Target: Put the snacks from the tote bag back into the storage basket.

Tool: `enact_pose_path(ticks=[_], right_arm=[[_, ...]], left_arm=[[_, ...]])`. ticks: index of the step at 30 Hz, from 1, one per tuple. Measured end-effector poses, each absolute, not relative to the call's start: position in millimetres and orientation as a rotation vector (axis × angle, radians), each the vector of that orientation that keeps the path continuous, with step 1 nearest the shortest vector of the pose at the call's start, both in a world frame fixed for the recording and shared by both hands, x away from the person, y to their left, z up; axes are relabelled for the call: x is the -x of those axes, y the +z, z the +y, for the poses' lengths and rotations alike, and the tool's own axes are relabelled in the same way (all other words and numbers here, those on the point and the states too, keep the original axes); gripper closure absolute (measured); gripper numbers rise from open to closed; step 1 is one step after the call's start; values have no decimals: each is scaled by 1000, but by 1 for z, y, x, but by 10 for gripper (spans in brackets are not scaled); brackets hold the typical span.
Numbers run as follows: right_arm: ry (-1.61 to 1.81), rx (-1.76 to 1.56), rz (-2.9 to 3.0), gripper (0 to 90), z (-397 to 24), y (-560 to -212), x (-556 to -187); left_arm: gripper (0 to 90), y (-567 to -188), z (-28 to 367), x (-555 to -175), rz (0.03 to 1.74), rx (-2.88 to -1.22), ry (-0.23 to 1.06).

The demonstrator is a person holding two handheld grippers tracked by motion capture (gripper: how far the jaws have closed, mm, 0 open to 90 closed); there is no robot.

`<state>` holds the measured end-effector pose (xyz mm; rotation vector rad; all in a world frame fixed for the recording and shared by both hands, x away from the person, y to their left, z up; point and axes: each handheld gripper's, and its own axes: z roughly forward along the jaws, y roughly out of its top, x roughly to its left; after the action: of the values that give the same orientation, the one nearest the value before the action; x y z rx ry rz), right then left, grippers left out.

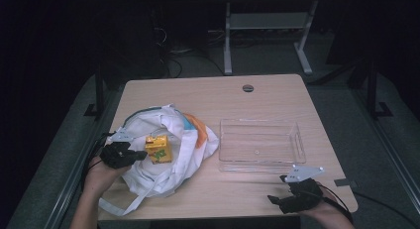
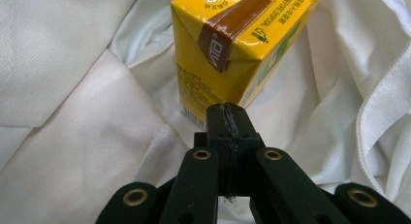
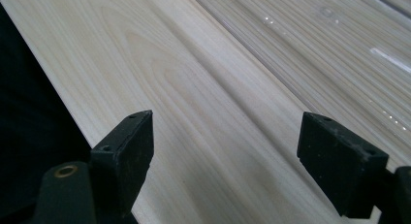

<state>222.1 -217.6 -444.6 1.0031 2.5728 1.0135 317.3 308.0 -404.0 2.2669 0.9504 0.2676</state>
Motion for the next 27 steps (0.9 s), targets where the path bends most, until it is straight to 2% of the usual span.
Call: enact_pose_path(ticks=[27], right_arm=[[1012,-1001,2576,206,-218,-445,-222]], left_arm=[[899,-404,288,-311,873,-2296,197]])
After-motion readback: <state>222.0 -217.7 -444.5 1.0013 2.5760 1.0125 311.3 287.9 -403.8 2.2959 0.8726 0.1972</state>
